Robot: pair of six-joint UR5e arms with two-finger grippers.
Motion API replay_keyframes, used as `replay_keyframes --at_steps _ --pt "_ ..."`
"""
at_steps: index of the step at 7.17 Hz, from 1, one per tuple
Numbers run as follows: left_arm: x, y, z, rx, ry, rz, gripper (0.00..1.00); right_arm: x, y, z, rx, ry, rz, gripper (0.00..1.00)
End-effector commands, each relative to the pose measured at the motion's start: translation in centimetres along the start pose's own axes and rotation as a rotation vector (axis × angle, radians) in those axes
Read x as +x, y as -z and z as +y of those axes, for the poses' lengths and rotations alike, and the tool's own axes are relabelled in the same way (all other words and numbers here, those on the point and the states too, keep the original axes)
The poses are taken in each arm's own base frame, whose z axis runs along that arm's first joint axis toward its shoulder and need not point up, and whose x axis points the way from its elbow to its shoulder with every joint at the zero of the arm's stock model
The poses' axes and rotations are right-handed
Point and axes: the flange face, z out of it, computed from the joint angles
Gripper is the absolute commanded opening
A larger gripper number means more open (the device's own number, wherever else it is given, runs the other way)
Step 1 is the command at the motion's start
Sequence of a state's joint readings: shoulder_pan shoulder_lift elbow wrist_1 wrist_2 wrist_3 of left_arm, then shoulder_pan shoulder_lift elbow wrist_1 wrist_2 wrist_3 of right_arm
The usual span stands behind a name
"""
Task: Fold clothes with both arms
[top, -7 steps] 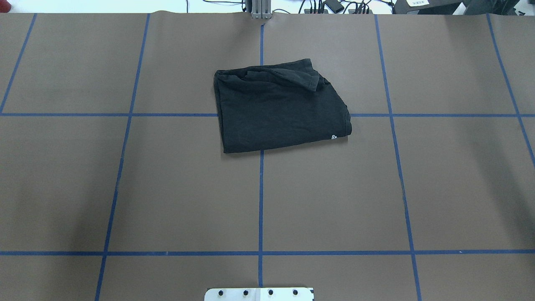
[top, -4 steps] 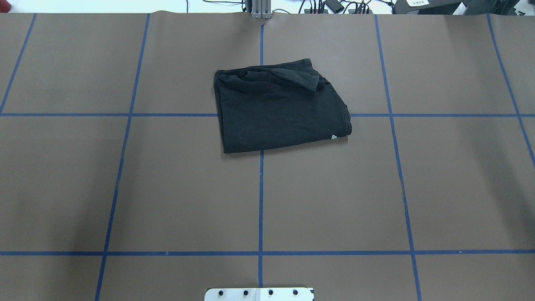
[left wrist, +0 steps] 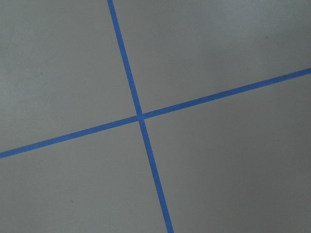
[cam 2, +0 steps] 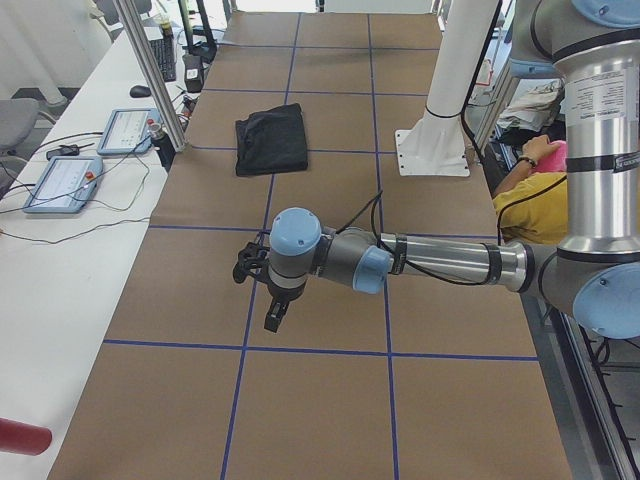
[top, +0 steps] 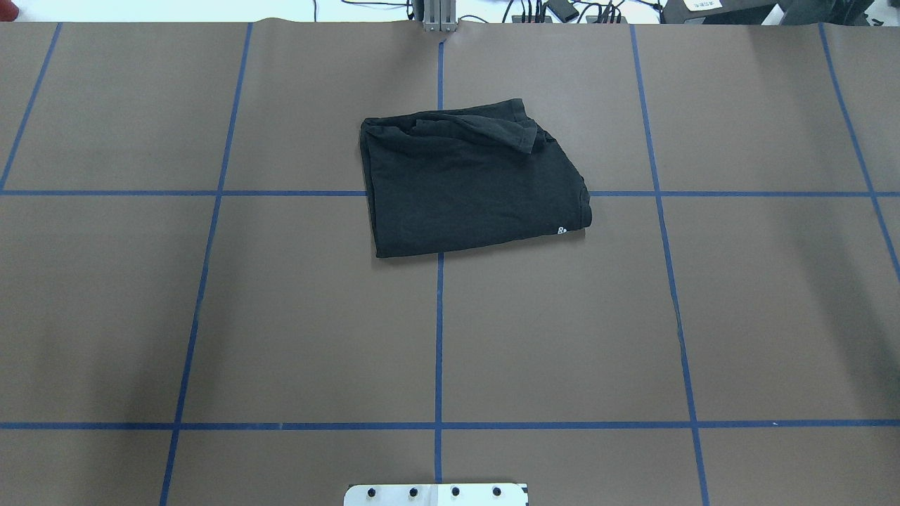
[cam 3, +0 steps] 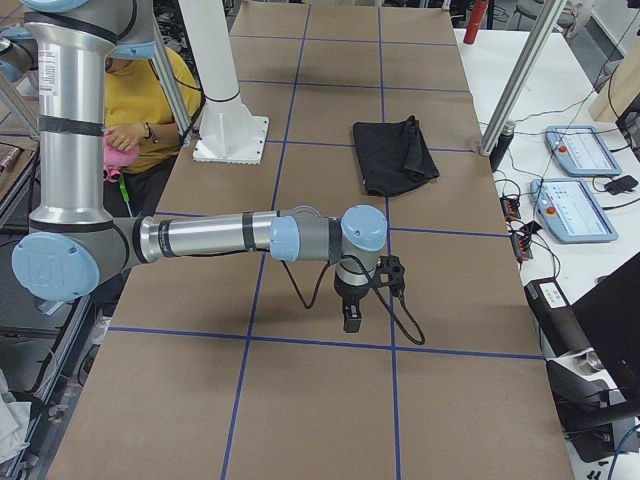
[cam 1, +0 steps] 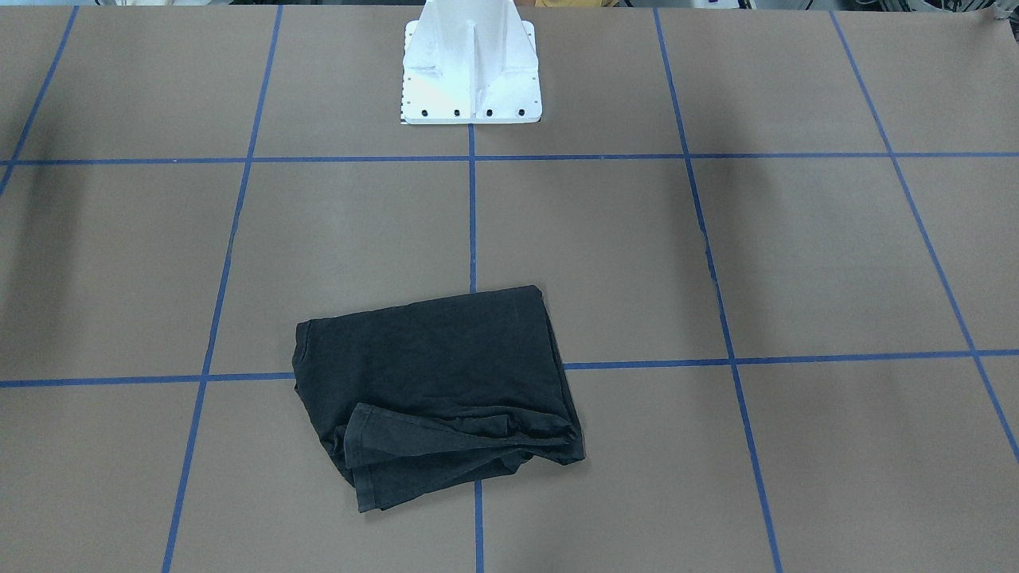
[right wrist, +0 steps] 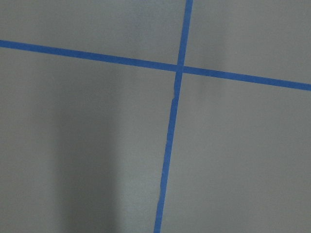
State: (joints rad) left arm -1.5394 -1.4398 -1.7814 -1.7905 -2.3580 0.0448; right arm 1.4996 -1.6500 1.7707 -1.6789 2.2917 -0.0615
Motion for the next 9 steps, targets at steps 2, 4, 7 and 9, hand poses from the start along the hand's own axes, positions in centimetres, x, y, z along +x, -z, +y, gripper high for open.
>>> replay_keyframes --at_steps 2,4,7,9 --pt "0.1 0.13 0.13 0.002 -0.002 0.001 1.0 -0.15 -0.05 0.0 0.001 0.001 -0.014 1.0" --pt "0.13 0.14 0.33 0.001 -0.002 0.003 1.0 -0.19 0.06 0.0 0.004 0.001 -0.018 1.0" --pt "0.38 0.36 0.28 0.005 -0.007 0.004 1.0 -0.23 0.08 -0.03 0.006 0.003 -0.02 1.0" --pt "0.43 0.44 0.35 0.006 -0.006 0.011 1.0 -0.39 0.26 -0.06 0.01 0.007 -0.019 1.0"
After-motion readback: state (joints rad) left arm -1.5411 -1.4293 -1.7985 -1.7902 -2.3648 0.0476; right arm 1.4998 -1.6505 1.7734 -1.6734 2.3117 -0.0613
